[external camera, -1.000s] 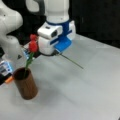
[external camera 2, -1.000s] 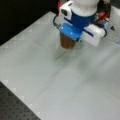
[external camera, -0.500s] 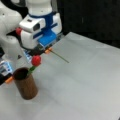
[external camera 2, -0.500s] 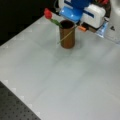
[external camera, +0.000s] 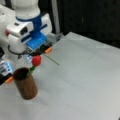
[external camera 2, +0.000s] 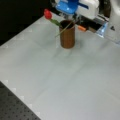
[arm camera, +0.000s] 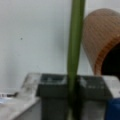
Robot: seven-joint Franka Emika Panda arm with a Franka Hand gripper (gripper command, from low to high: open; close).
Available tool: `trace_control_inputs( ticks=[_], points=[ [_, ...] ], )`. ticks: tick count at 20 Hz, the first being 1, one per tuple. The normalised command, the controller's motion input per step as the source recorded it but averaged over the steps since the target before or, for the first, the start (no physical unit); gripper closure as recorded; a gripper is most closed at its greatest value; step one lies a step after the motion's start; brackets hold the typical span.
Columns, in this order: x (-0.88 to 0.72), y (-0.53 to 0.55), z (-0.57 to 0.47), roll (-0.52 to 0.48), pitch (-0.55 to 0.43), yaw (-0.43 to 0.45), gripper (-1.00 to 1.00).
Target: Flower insertion into a vase
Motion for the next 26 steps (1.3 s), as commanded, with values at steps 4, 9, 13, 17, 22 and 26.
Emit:
trace_control_inputs(
  ticks=[4, 9, 13, 17, 22, 26],
  points=[
    [-0.61, -0.37, -0.12, 0.041, -0.147, 0.063, 1.00],
    [-0.48, -0.14, -0.14, -0.102, -0.131, 0.058, 1.00],
    [-0.40, -0.01, -0.17, -0.212, -0.095, 0.078, 1.00],
    [-0.39, 0.00, -0.15, -0.221, -0.082, 0.076, 1.00],
    [-0.40, -0.02, -0.14, -0.191, -0.083, 0.062, 1.00],
    [-0.32, -0.12, -0.20, -0.159, -0.095, 0.091, 1.00]
  ],
)
